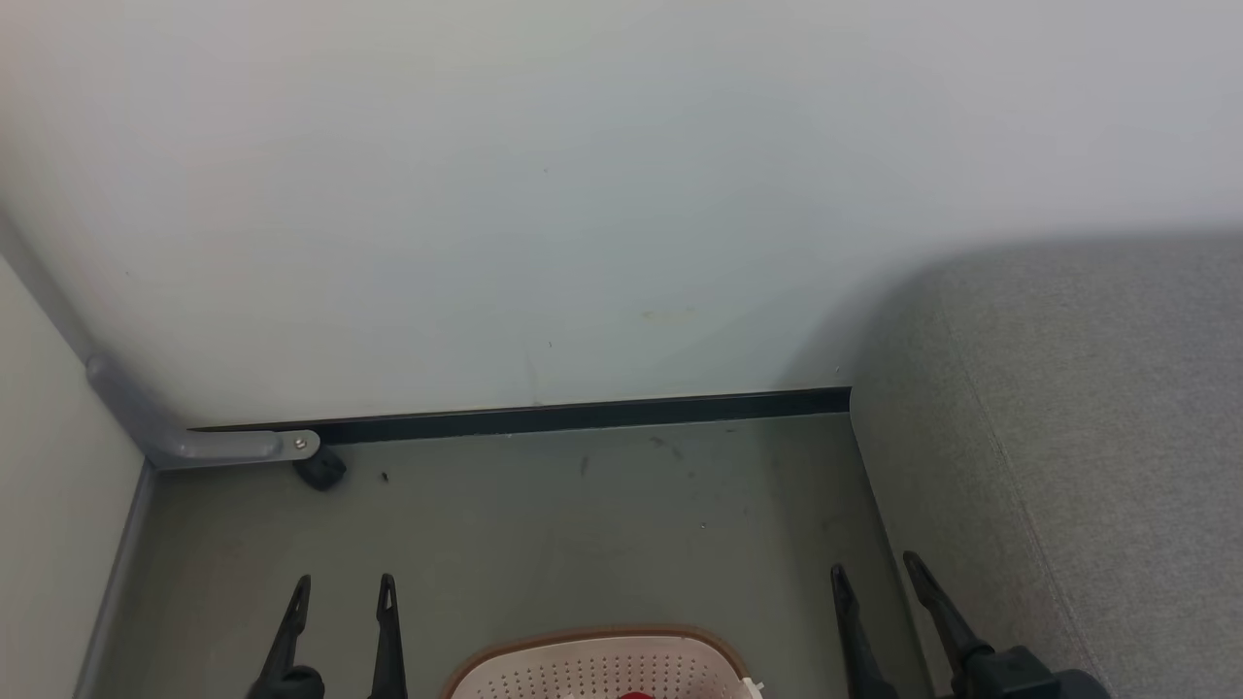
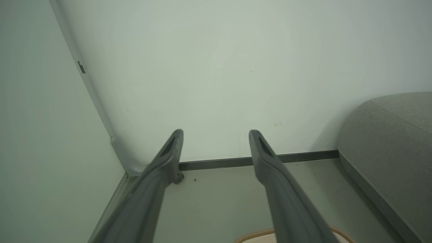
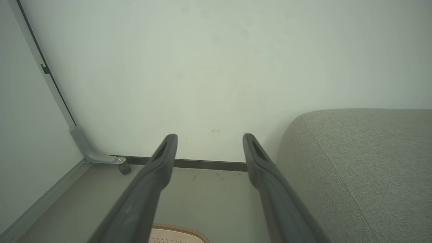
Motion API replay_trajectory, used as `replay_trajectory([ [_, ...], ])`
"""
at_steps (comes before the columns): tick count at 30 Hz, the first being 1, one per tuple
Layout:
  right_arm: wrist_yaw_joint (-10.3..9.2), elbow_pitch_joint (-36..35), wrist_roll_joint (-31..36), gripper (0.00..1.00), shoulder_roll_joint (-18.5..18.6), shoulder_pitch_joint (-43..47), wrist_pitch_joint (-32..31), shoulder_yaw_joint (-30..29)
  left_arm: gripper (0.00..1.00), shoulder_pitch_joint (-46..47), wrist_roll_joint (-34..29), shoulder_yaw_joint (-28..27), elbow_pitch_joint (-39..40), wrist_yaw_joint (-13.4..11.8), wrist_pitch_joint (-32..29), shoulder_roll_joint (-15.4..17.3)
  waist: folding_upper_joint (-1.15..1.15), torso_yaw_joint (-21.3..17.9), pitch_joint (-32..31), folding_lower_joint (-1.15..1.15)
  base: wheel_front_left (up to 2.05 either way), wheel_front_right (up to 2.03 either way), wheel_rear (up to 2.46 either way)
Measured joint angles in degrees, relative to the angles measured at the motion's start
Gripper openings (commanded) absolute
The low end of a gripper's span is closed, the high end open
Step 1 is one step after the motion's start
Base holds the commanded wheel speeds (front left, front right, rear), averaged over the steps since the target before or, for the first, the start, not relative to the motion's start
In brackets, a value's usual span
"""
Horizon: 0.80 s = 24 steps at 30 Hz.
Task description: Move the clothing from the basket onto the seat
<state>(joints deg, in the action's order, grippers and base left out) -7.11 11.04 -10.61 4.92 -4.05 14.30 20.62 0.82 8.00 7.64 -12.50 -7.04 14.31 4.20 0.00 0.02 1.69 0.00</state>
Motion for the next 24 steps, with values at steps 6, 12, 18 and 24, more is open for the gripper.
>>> replay_trajectory([
  [6,0.07,-1.2,0.1,1.0,-0.1,0.0,0.0,0.0,1.0,0.0,0.0,-0.4,0.2,0.0,0.0,0.0,0.0,0.0,0.7,0.0,0.0,0.0,0.0],
  [12,0.36,-3.0,0.6,1.0,0.0,-0.4,0.1,-0.3,1.0,1.7,0.0,-0.3,0.3,0.6,0.0,0.8,0.0,-0.2,3.0,0.0,0.0,0.0,0.0],
  [18,0.52,-5.8,1.3,1.0,0.6,-5.4,0.4,-2.0,1.0,6.0,-1.3,1.2,-1.4,2.1,0.0,2.1,0.0,-0.7,7.5,0.0,0.0,0.0,0.0],
  [24,0.52,-7.6,2.1,1.0,1.4,-9.2,0.4,-4.1,1.0,9.6,-2.5,3.1,-3.8,3.3,0.0,2.6,0.0,-1.2,12.1,0.01,0.0,0.0,0.0],
])
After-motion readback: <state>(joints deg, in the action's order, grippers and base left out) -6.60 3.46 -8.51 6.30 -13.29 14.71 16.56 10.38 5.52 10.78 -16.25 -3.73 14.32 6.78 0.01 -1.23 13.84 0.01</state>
